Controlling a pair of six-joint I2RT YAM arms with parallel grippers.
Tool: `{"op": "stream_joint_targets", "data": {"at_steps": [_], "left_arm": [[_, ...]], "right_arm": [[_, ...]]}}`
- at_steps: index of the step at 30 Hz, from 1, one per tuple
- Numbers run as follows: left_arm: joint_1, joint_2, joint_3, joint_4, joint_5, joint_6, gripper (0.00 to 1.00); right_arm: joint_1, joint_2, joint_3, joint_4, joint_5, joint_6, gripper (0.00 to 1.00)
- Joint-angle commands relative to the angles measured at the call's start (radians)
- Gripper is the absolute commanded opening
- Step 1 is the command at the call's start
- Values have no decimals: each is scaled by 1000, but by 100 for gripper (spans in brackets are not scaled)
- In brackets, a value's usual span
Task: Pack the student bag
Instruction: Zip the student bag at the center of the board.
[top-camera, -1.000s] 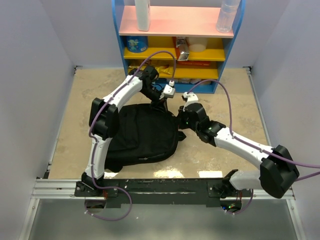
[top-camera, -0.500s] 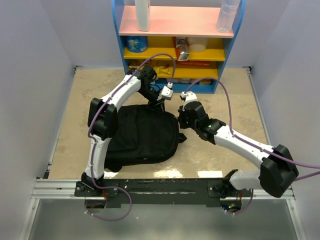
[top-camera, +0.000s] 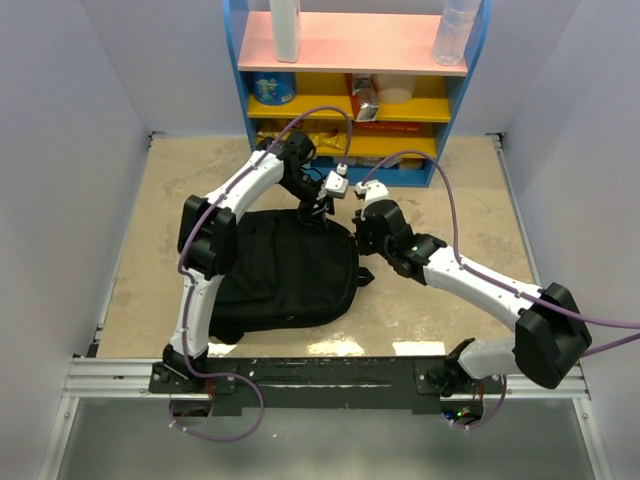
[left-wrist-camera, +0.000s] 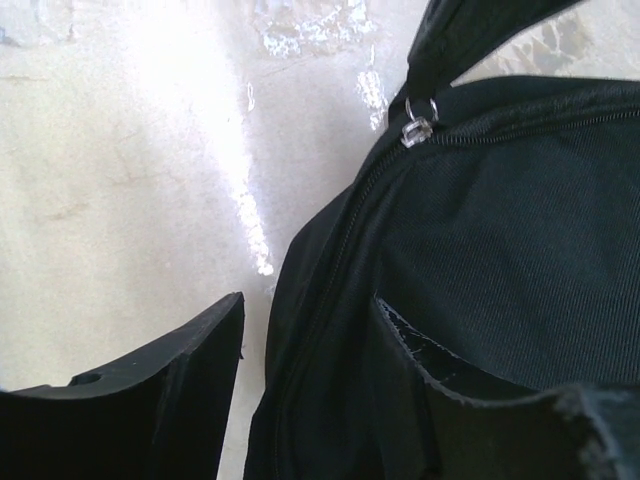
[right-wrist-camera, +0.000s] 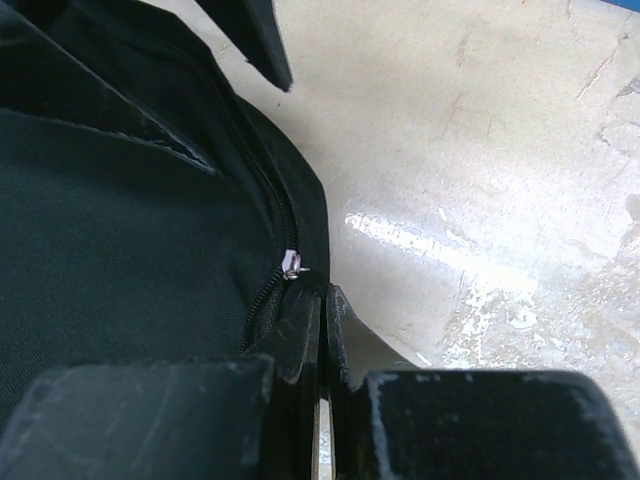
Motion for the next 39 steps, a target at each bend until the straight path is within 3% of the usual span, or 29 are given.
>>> {"op": "stream_joint_targets", "data": {"at_steps": [1,3,4,5,6,18,30,32,33,35,39], "left_arm": [[-31,16,36,58,77,-39,52],[-40,25,36,66,79,-42,40],[-43,27,38,78,71,-45,17],[-45,30,36,84,62,-57,5],[-46,28,36,93,56,-67,0],[-5,-73,-91,382,-140,-271,0],[36,-108,-80,342,-105,-272,0],[30,-119,-79,287,-59,-258,16],[29,-125,-82,268,-47,-254,32],[26,-156,-117,231,-24,-252,36],[27,-237,-195,311,-118,-341,46]], "right_arm": [[13,-2,39,45,38,-22,0],[17,7,36,51,45,-21,0],[23,8,33,52,51,-18,0],[25,11,29,54,56,-16,0],[30,12,24,51,68,-14,0],[108,-7,10,-127,220,85,0],[149,-142,-71,-212,182,214,0],[148,-140,-54,-207,189,208,7],[148,-142,-45,-196,183,202,7],[148,-137,-27,-178,168,196,4],[148,-114,-23,-187,108,216,3]]}}
